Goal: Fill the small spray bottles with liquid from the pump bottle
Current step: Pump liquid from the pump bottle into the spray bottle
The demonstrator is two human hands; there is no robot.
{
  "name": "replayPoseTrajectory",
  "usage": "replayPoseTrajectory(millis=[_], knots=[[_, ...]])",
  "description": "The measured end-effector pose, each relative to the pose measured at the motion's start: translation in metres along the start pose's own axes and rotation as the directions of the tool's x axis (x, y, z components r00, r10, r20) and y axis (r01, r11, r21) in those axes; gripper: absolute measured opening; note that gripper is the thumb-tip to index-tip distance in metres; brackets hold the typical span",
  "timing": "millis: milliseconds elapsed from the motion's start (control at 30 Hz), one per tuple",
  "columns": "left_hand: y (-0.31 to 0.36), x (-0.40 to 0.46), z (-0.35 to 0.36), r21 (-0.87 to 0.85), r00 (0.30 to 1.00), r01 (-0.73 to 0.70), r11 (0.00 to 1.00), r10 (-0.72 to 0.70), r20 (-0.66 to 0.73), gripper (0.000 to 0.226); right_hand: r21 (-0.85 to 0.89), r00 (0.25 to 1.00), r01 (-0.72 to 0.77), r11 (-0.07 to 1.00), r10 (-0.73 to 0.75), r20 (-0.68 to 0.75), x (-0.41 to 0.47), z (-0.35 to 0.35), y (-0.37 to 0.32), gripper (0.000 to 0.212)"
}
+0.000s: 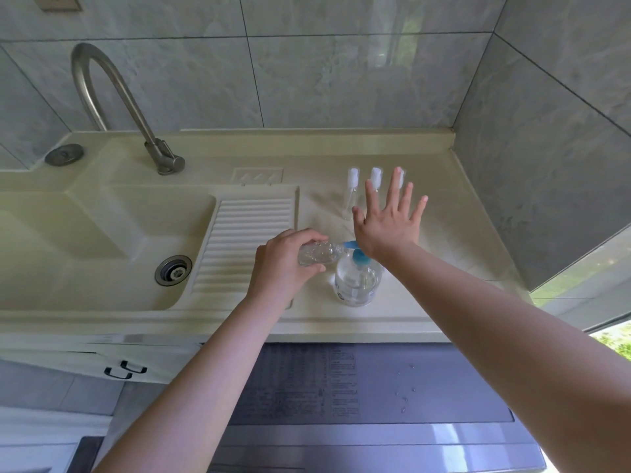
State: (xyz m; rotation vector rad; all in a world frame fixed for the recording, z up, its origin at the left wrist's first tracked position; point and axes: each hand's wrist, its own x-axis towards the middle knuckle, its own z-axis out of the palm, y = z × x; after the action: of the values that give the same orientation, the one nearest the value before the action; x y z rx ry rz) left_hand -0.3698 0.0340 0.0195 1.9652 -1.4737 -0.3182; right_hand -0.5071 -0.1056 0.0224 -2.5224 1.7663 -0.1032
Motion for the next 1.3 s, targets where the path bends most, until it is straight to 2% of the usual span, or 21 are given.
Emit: replayPoseTrajectory(millis=[200,333,433,533,667,800,1300], knots=[[0.000,0.001,0.001,0.008,1.000,0.009,1.000,-0.009,-0.023,0.049,-0.036,0.998,0.048,0.998,-0.049,-0.036,0.002,-0.006,-0.001,0.062],[0.001,0.001,0.002,0.010,1.000,0.001,1.000,-0.001,-0.004,0.049,-0.034,1.000,0.000,0.999,0.000,0.024,0.002,-0.001,0.001,0.063],[0.002,0.001,0.001,0.013,1.000,-0.002,1.000,0.001,0.005,0.049,-0.052,1.000,0.013,0.999,-0.013,-0.007,0.003,-0.006,0.000,0.066],[0.002,0.001,-0.001,0.013,1.000,0.001,1.000,-0.001,-0.005,0.049,-0.044,0.999,0.030,0.999,-0.030,-0.021,0.002,-0.007,-0.001,0.066],[0.000,0.001,-0.002,0.006,1.000,0.002,1.000,-0.002,-0.003,0.049,0.016,1.000,-0.024,1.000,0.023,0.008,-0.001,0.001,0.000,0.066],[0.001,0.001,-0.004,0.012,1.000,0.003,1.000,-0.003,-0.003,0.049,0.002,0.999,-0.012,1.000,0.012,-0.040,-0.001,-0.004,0.001,0.069],[0.000,0.001,-0.003,-0.012,1.000,0.005,1.000,-0.005,-0.008,0.048,0.035,1.000,-0.005,0.999,0.005,0.020,0.001,-0.001,-0.002,0.063]])
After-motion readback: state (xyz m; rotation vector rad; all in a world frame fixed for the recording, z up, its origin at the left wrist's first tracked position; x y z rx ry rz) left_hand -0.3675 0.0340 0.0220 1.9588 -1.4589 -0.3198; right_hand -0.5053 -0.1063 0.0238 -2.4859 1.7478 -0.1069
